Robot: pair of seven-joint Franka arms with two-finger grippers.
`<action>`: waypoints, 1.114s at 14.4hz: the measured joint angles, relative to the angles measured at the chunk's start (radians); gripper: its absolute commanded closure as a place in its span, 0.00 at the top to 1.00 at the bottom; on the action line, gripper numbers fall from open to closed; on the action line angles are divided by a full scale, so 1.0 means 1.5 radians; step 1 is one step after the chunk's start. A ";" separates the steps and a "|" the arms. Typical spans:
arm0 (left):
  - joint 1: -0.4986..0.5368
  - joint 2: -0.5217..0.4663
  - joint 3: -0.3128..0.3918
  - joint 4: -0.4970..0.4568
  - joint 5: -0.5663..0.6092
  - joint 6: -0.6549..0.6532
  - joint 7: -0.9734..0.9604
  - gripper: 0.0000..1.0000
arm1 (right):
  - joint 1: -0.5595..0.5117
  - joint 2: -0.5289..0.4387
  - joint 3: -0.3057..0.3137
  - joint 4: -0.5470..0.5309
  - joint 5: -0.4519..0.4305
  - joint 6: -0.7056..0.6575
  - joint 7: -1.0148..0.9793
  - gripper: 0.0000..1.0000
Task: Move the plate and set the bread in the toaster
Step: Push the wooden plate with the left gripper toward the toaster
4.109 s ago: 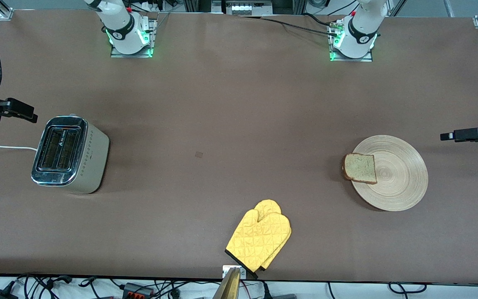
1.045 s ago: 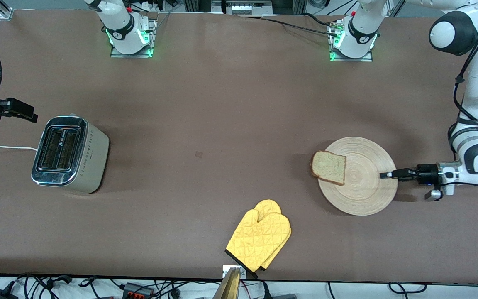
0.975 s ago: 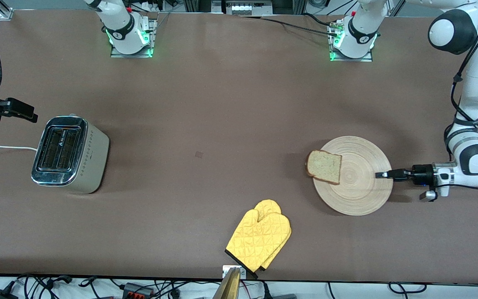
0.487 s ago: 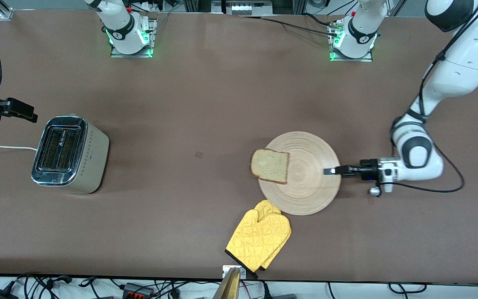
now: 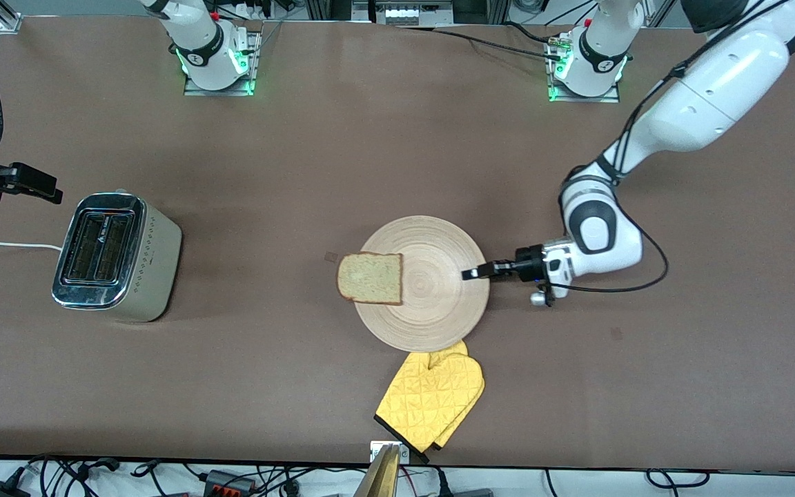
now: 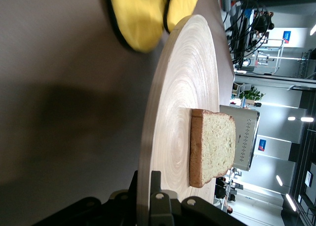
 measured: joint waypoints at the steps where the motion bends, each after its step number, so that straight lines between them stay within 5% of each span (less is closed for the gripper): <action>1: -0.018 0.000 0.000 0.000 -0.022 0.015 0.006 0.01 | 0.000 0.000 0.000 0.000 0.000 0.000 0.000 1.00; 8: -0.096 0.006 0.003 -0.005 -0.227 0.061 0.167 0.01 | -0.003 0.000 -0.001 0.000 0.000 -0.003 0.000 1.00; 16: -0.141 0.038 0.013 -0.002 -0.283 0.062 0.280 0.03 | -0.004 0.000 -0.001 0.000 0.000 -0.015 0.000 1.00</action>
